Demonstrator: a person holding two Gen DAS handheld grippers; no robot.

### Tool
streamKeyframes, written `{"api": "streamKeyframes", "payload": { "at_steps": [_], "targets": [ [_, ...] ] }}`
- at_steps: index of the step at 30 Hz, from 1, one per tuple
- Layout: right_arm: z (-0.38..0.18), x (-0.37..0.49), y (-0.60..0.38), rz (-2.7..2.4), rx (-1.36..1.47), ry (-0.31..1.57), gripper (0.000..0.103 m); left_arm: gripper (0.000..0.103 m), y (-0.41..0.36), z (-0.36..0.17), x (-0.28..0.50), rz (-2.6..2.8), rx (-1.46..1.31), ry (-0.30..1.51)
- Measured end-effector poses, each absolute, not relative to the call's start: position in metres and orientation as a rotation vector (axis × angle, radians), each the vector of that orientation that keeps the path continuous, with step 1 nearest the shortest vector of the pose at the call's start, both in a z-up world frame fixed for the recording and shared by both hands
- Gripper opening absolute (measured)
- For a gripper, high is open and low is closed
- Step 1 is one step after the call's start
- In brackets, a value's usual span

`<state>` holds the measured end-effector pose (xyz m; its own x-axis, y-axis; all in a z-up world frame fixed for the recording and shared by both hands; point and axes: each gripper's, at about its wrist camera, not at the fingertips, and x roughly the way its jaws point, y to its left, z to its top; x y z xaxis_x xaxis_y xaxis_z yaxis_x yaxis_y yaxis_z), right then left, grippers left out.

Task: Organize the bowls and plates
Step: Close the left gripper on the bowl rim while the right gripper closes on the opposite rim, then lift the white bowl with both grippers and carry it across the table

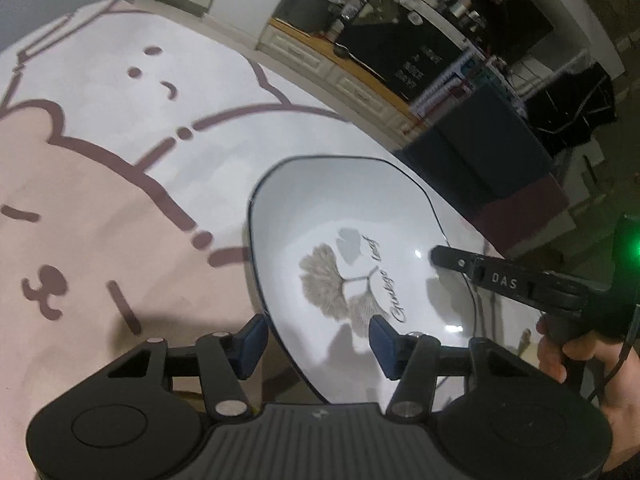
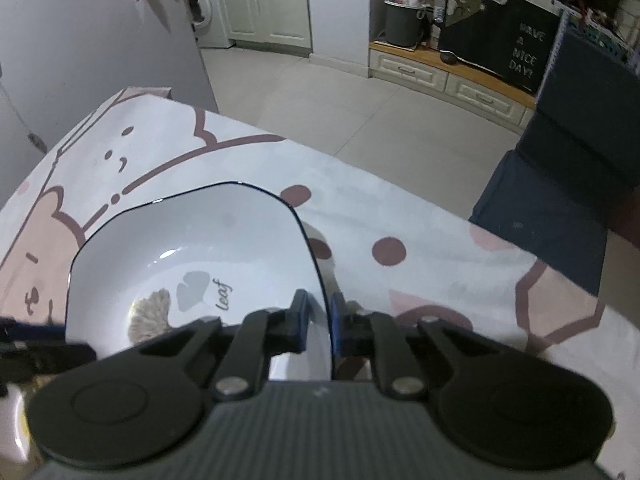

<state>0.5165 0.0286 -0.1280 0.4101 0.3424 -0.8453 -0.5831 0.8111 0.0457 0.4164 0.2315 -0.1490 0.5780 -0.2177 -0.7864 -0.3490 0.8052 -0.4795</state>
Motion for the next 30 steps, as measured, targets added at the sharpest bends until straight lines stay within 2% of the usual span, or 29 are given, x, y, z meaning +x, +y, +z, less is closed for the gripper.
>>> {"api": "streamKeyframes", "payload": {
  "at_steps": [3,10,14,19,25,30],
  "targets": [
    [-0.128,0.512,0.028,0.581,-0.282,0.986,0.013,0.052,0.235,-0.151,0.417,0.096,-0.686,0.952],
    [-0.129,0.492,0.013,0.548,-0.269,1.049,0.012,0.039,0.249,-0.157,0.427,0.122,-0.686,0.899],
    [-0.130,0.479,0.001,0.596,-0.252,1.103,0.014,0.024,0.254,-0.158,0.432,0.121,-0.654,0.905],
    [-0.142,0.484,-0.019,0.584,-0.047,1.102,0.014,0.007,0.261,-0.165,0.434,0.093,-0.613,0.937],
    [-0.156,0.478,-0.023,0.556,0.049,1.060,0.013,0.008,0.263,-0.167,0.441,0.016,-0.537,0.960],
    [-0.159,0.486,-0.018,0.548,0.044,1.118,0.013,0.009,0.263,-0.166,0.445,-0.010,-0.513,0.986]
  ]
}}
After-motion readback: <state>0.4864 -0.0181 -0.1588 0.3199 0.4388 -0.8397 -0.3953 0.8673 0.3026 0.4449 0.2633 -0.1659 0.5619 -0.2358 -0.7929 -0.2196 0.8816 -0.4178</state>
